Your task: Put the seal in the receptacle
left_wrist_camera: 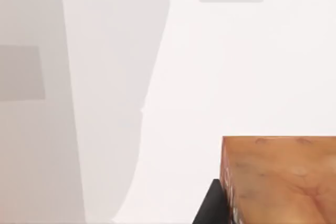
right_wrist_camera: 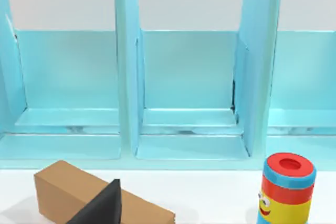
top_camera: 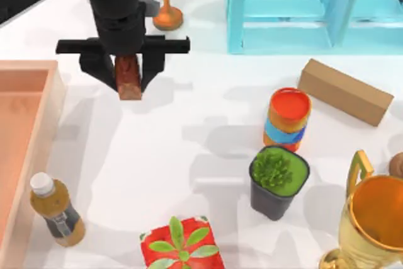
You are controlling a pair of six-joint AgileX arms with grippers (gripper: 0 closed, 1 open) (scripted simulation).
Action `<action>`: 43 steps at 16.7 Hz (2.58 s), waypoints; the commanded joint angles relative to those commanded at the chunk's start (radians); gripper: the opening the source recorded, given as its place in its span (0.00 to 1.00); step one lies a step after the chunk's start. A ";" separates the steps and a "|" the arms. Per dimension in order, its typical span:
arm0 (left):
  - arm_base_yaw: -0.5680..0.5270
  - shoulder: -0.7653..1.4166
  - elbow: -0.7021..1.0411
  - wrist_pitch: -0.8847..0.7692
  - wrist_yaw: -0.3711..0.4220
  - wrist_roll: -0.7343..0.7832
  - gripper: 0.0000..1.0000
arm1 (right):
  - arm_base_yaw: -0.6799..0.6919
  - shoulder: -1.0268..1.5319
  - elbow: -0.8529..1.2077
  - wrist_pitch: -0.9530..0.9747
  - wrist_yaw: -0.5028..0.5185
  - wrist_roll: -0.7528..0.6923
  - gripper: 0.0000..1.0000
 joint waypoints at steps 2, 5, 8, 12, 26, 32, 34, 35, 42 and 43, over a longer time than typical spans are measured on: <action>0.000 0.000 0.000 0.000 0.000 0.000 0.00 | 0.000 0.000 0.000 0.000 0.000 0.000 1.00; 0.015 -0.001 -0.005 0.002 0.001 0.015 0.00 | 0.000 0.000 0.000 0.000 0.000 0.000 1.00; 0.114 -0.039 -0.031 0.004 0.006 0.112 0.00 | 0.000 0.000 0.000 0.000 0.000 0.000 1.00; 0.356 -0.129 -0.116 0.003 0.010 0.327 0.00 | 0.000 0.000 0.000 0.000 0.000 0.000 1.00; 0.697 -0.396 -0.394 -0.001 -0.005 0.691 0.00 | 0.000 0.000 0.000 0.000 0.000 0.000 1.00; 0.694 -0.391 -0.444 0.056 -0.006 0.692 0.00 | 0.000 0.000 0.000 0.000 0.000 0.000 1.00; 0.695 -0.387 -0.478 0.094 -0.006 0.693 0.00 | 0.000 0.000 0.000 0.000 0.000 0.000 1.00; 0.696 -0.385 -0.495 0.113 -0.006 0.693 0.00 | 0.000 0.000 0.000 0.000 0.000 0.000 1.00; 0.701 -0.370 -0.616 0.248 -0.005 0.696 0.00 | 0.000 0.000 0.000 0.000 0.000 0.000 1.00; 0.701 -0.368 -0.619 0.251 -0.005 0.696 0.00 | 0.000 0.000 0.000 0.000 0.000 0.000 1.00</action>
